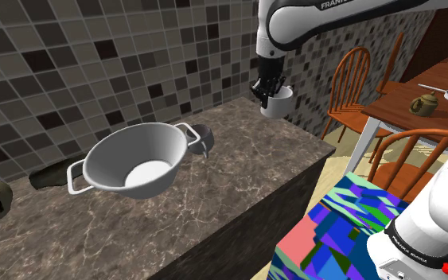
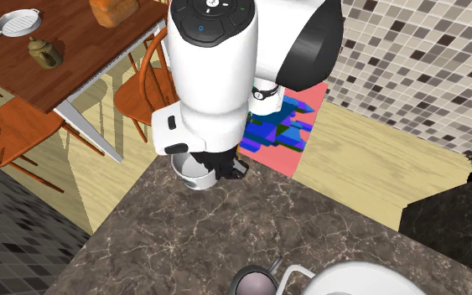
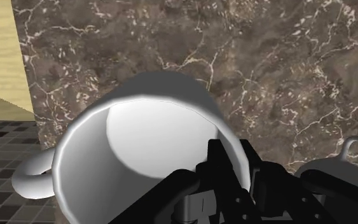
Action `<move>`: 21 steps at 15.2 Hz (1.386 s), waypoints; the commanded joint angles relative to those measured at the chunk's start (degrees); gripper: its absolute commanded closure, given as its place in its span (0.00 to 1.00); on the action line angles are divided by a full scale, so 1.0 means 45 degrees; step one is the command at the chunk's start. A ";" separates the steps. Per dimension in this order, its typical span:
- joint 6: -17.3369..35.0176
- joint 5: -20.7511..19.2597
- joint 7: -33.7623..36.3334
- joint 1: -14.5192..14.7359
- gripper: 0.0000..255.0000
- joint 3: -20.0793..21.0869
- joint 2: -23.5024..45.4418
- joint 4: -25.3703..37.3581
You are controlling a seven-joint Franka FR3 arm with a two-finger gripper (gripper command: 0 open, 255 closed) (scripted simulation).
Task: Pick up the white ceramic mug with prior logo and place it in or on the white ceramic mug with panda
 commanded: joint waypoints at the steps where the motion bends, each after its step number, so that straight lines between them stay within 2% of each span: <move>1: -0.0191 -0.0062 0.0522 0.0175 1.00 0.0314 0.0667 0.0824; 7: -0.0842 -0.0563 0.2043 0.0786 1.00 0.1095 0.3077 0.3744; 13: -0.2005 -0.1355 0.3401 0.1704 1.00 0.1587 0.5896 0.7522; 17: -0.3239 -0.1969 0.4092 0.2610 1.00 0.1701 0.8183 1.0914; 18: -0.3648 -0.2132 0.4221 0.2889 1.00 0.1699 0.8857 1.1972; 19: -0.4338 -0.2370 0.4355 0.3335 1.00 0.1670 0.9927 1.3711; 21: -0.3912 -0.2333 0.4392 0.3275 1.00 0.1651 0.9798 1.3154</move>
